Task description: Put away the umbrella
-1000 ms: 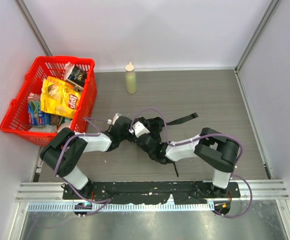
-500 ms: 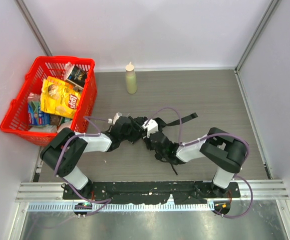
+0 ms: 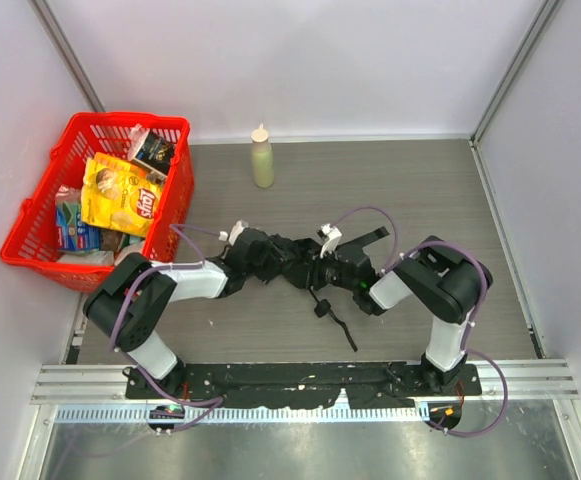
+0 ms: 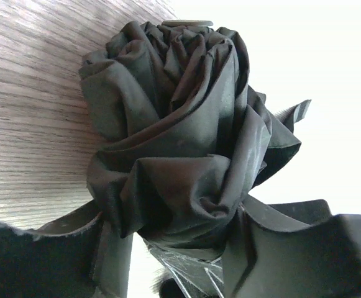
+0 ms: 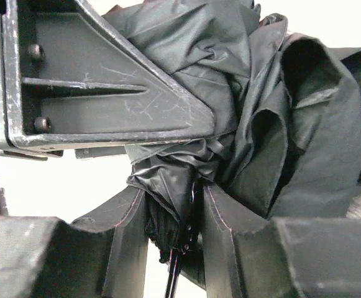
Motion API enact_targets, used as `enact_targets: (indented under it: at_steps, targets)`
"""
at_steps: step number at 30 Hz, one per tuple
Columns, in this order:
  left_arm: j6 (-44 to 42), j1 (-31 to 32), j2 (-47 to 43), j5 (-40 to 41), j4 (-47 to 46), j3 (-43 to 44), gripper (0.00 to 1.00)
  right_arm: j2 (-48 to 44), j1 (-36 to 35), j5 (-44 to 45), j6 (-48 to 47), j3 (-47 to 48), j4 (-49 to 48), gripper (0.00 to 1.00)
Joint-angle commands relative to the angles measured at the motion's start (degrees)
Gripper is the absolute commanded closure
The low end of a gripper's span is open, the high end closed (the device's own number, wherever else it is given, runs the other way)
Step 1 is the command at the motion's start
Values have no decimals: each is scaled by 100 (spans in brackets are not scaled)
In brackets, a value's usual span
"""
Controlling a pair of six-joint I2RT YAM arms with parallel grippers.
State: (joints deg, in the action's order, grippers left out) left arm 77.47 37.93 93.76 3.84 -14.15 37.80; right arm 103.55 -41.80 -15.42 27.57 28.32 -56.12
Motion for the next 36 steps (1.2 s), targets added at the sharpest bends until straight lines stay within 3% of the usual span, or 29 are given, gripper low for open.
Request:
enact_targets:
  at_steps: [1, 4, 6, 9, 10, 11, 13, 16, 17, 21, 27, 36]
  targets:
    - [-417, -58, 635, 496, 1242, -326, 66, 560, -47, -1498, 1048, 86, -489, 99]
    - [-294, -49, 539, 425, 1099, -466, 91, 579, -56, -1552, 1250, 209, -243, 99]
    - [-285, -58, 530, 329, 1169, -458, 100, 465, -47, -1456, 1294, 385, 755, 99]
    - [-171, -58, 556, 127, 1178, -475, 100, 1, -47, -1157, 971, 709, 2110, 66]
    - [-145, -49, 565, 83, 1161, -502, 100, -123, -47, -878, 743, 745, 2749, 61]
    - [-127, -58, 556, 74, 1186, -502, 100, -472, -56, -744, 636, 772, 2964, 39]
    - [-109, -58, 574, 47, 1187, -537, 100, -1061, -135, 0, 294, 859, 3833, 23]
    - [-109, -58, 583, -23, 1213, -519, 100, -1828, -494, 1187, -670, 1044, 4914, 23]
    - [-109, -41, 591, -49, 1213, -502, 100, -2108, -731, 1939, -840, 1123, 4996, 22]
    - [-57, -49, 591, -155, 1309, -441, 100, -2199, -1381, 3401, -1824, 1456, 5216, 22]
    - [49, -49, 574, -234, 1634, -326, 100, -1488, -1989, 4466, -2580, 1888, 4761, 22]
    - [110, -58, 626, -357, 1732, -308, 100, -178, -2183, 5301, -3003, 2090, 4180, 25]
